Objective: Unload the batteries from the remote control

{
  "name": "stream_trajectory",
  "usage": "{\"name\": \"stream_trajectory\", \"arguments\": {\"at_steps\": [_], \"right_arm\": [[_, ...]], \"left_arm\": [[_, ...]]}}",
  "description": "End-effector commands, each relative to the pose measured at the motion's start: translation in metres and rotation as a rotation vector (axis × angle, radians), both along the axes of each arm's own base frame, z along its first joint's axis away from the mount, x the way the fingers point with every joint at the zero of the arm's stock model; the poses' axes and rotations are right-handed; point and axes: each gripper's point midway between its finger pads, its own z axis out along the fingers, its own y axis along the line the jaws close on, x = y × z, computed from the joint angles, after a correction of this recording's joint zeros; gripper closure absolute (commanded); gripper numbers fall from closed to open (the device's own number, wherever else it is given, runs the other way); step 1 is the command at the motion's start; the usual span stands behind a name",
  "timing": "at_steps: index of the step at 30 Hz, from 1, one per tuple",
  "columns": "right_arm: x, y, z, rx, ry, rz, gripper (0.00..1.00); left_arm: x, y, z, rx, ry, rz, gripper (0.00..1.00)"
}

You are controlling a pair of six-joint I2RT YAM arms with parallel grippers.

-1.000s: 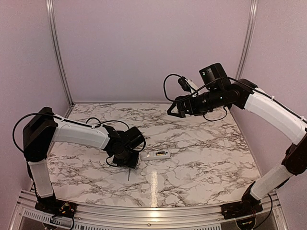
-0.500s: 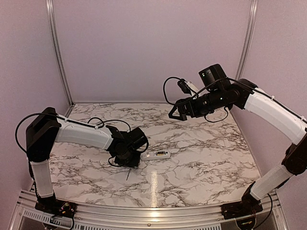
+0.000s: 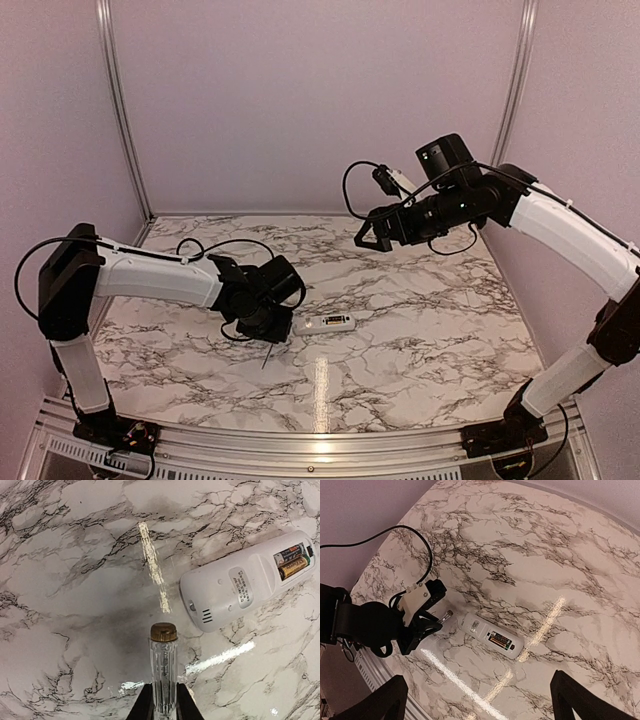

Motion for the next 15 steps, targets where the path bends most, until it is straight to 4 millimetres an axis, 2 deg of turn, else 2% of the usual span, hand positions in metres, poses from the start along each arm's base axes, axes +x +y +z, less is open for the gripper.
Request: {"name": "stream_trajectory", "arguments": {"at_steps": [1, 15], "right_arm": [[0.003, -0.008, 0.017, 0.032, -0.020, -0.027, 0.02], [0.017, -0.024, 0.017, 0.102, 0.043, -0.074, 0.01]], "left_arm": [[0.001, -0.015, 0.040, -0.093, -0.086, -0.110, 0.91], [0.008, -0.046, 0.135, -0.262, -0.324, -0.364, 0.89]]}}
